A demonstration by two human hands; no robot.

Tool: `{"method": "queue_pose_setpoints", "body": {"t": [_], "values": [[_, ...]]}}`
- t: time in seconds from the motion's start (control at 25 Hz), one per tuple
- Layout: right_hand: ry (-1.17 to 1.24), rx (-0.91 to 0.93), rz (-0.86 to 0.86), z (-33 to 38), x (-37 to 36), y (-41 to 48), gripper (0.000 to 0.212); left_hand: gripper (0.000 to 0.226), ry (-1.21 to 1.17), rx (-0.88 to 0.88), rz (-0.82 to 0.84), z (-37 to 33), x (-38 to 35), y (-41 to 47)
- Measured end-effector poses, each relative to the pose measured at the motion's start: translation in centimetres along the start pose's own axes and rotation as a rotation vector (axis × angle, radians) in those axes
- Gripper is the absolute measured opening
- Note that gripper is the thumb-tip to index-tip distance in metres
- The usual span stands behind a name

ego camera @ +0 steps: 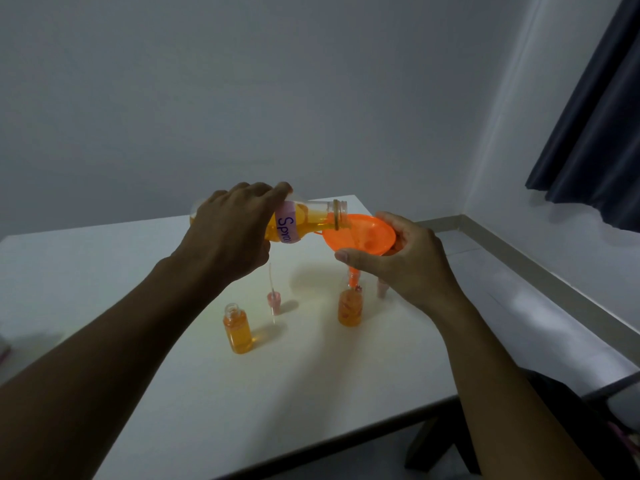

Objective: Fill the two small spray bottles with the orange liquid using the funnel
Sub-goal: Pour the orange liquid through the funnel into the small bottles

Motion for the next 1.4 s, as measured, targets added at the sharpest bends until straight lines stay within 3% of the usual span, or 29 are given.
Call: {"method": "queue_pose_setpoints", "body": {"t": [0.28,0.68,1.4], "values": [[-0.028,-0.022,-0.007,-0.5,0.01,0.26,0.091,0.077,0.004,0.004,0.003,-0.16,-0.06,0.07],[-0.035,-0.027,-0.005,-0.03,0.08,0.0,0.104,0.077,0.014,-0.004,-0.005,-0.02,-0.01,0.08],[-0.033,-0.033,-0.003,0.0,-0.07,0.15,0.095,0.076,-0.013,0.016,0.019,0.12,-0.2,0.03]]}}
Point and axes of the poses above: each hand's wrist, its own y-axis towards the middle knuckle, its own x-axis out of the back of the hand, z = x × y, the point moved 5 cm from there along y, towards the middle knuckle, and after that the axes turned 15 degrees about y, right-handed, at the moved point
